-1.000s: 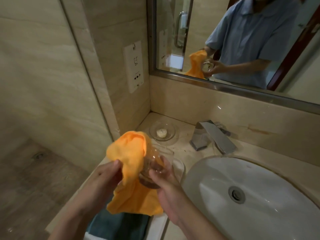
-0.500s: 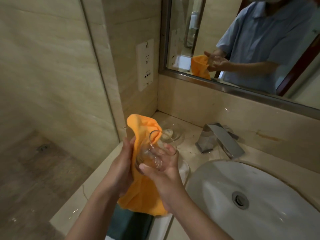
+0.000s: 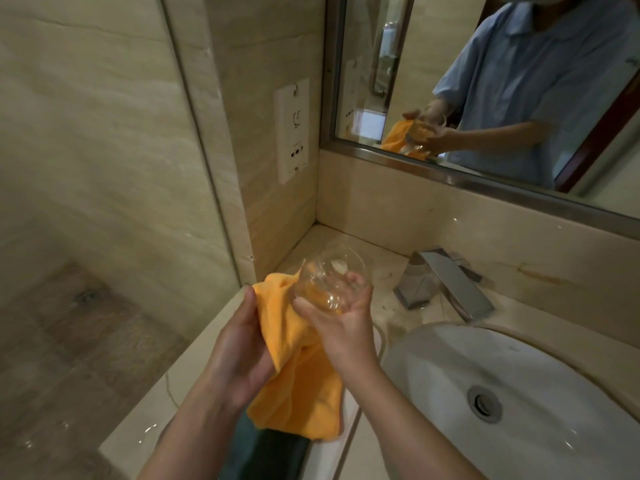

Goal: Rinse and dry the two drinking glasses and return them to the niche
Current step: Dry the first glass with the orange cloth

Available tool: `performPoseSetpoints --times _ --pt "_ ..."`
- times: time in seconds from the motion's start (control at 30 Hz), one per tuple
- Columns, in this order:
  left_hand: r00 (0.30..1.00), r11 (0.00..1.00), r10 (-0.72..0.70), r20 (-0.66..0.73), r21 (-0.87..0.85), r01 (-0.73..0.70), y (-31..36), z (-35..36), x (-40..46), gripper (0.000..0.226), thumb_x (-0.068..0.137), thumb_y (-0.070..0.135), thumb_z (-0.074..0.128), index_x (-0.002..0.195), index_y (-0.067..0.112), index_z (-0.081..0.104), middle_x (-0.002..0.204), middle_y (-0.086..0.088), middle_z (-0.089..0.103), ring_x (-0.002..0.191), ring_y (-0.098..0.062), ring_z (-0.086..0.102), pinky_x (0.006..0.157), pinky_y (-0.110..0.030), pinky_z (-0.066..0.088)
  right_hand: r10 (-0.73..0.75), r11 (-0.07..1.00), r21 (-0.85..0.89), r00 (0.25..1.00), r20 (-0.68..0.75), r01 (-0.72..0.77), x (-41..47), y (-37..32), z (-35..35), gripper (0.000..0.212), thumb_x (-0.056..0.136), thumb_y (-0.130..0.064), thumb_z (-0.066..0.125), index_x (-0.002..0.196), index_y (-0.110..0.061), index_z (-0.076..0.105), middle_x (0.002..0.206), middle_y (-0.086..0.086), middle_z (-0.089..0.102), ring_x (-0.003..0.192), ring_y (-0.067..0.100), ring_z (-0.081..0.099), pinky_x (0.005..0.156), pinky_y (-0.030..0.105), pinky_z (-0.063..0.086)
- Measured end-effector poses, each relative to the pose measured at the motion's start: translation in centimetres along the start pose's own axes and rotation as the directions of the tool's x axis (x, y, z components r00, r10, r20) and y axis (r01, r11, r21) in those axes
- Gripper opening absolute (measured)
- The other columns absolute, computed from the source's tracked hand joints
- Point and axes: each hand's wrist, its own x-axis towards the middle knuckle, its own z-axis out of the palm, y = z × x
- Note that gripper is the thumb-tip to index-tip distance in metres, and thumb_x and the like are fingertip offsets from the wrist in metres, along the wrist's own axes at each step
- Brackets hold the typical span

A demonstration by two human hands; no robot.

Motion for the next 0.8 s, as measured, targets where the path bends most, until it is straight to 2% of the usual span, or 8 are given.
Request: performPoseSetpoints --times 0.13,0.23,0.37,0.43,0.5,0.57,0.7,0.8 --pt "1.0 0.997 0.003 0.019 -0.074 -0.001 0.4 0.2 1.3 0.064 0.086 0.051 0.044 0.107 -0.004 0.067 0.12 -0.025 0.061 0.107 -0.034 0.063 0.085 -0.051 0.05 0.008 1.0 -0.02 0.997 0.075 -0.006 -1.8 1.0 0.9 0.062 0.056 -0.039 0.081 0.108 -0.04 0.046 0.111 -0.023 0.062 0.107 -0.006 0.057 0.09 0.02 0.048" --pt "0.998 0.997 0.043 0.051 0.057 -0.046 0.2 -0.1 1.0 0.054 0.093 0.046 0.035 0.103 0.007 0.071 0.108 -0.017 0.069 0.098 -0.028 0.068 0.082 -0.043 0.056 0.034 0.999 -0.028 0.999 0.042 -0.033 -1.3 0.3 0.4 0.05 0.069 -0.03 0.081 0.101 -0.044 0.045 0.1 -0.031 0.061 0.094 -0.017 0.056 0.075 0.008 0.047" --pt "0.995 0.926 0.076 0.062 0.366 -0.094 -0.1 -0.3 -0.2 0.047 0.085 0.045 0.039 0.117 0.017 0.06 0.116 -0.002 0.066 0.108 -0.018 0.061 0.088 -0.034 0.045 0.13 0.99 -0.047 0.991 -0.033 -0.132 -0.3 -0.4 -0.4 0.05 0.076 -0.028 0.074 0.113 -0.035 0.041 0.098 -0.027 0.054 0.083 -0.011 0.054 0.057 0.002 0.042" --pt "0.99 0.788 0.111 0.088 0.599 -0.142 0.1 -0.3 -0.7 0.03 0.084 0.04 0.049 0.1 0.024 0.069 0.101 0.003 0.072 0.097 -0.012 0.065 0.084 -0.031 0.046 0.212 0.977 -0.031 0.977 -0.039 -0.213 0.1 -0.2 -0.6 0.059 0.077 -0.032 0.073 0.124 -0.03 0.038 0.1 -0.023 0.054 0.095 0.003 0.059 0.076 0.015 0.05" --pt "0.96 0.506 0.256 0.117 0.829 -0.236 0.3 -0.4 -0.6 0.026 0.09 0.024 0.054 0.075 0.029 0.075 0.079 0.007 0.074 0.076 -0.005 0.067 0.077 -0.028 0.047 0.291 0.956 -0.04 0.957 0.025 -0.29 0.1 0.0 -0.9 0.061 0.076 -0.035 0.074 0.124 -0.033 0.036 0.106 -0.016 0.056 0.105 0.013 0.058 0.094 0.036 0.05" --pt "0.911 0.399 0.378 0.168 0.858 -0.324 0.6 -0.3 -0.1 0.027 0.088 0.018 0.058 0.069 0.028 0.074 0.073 0.012 0.07 0.068 0.0 0.063 0.07 -0.024 0.048 0.333 0.941 -0.106 0.934 0.132 -0.321 -0.4 0.0 -0.8 0.065 0.07 -0.034 0.078 0.122 -0.03 0.041 0.112 -0.009 0.059 0.105 0.013 0.058 0.095 0.039 0.05" --pt "0.88 0.334 0.372 0.296 0.842 -0.424 0.8 1.2 0.9 0.025 0.086 0.04 0.046 0.105 0.054 0.054 0.107 0.053 0.045 0.103 0.031 0.04 0.094 -0.007 0.033 0.341 0.94 -0.094 0.913 0.226 -0.328 -1.6 0.1 -0.3 0.055 0.071 -0.031 0.076 0.118 -0.026 0.048 0.106 -0.007 0.065 0.097 0.006 0.061 0.086 0.028 0.051" --pt "0.895 0.306 0.316 0.315 0.859 -0.41 0.8 1.6 1.1 0.041 0.084 0.05 0.03 0.125 0.055 0.032 0.131 0.043 0.029 0.12 0.024 0.029 0.106 -0.016 0.024 0.286 0.957 -0.103 0.935 0.209 -0.27 -1.6 0.1 -0.6 0.051 0.074 -0.029 0.075 0.116 -0.029 0.045 0.106 -0.013 0.06 0.095 -0.002 0.055 0.077 0.019 0.046"
